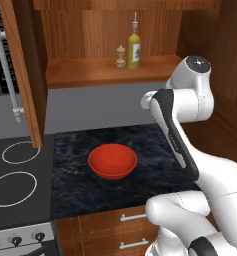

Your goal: Retrieve the bottle and the shaker from the cabinet and place them next to the mixing bowl on the counter. Then add garlic from the fridge to the mixing bowl.

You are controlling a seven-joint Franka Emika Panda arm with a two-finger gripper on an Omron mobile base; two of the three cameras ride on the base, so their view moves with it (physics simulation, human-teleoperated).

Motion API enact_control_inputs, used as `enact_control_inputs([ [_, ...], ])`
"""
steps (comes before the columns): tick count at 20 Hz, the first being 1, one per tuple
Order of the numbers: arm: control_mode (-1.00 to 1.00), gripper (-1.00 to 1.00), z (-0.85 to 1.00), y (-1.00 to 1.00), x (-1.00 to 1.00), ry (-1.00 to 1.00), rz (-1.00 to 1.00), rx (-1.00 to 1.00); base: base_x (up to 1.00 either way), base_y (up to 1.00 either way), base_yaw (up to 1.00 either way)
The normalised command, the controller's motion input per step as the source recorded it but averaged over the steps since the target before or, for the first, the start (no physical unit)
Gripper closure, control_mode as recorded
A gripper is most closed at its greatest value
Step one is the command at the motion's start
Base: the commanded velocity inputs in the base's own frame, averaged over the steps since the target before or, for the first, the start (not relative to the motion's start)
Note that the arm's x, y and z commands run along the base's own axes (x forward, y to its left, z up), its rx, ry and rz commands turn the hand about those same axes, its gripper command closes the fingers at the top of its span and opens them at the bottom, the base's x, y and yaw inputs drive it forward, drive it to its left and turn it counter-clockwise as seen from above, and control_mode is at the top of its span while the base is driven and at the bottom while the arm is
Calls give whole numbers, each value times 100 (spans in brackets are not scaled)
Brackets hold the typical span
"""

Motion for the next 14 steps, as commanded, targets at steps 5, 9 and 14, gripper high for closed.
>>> enact_control_inputs([
  [5,-100,-100,63,12,-8,-12,-7,0,0,0,0],
  [9,-100,-100,54,0,0,-17,-1,0,0,0,0],
  [14,-100,-100,38,0,4,-16,0,0,0,0,0],
])
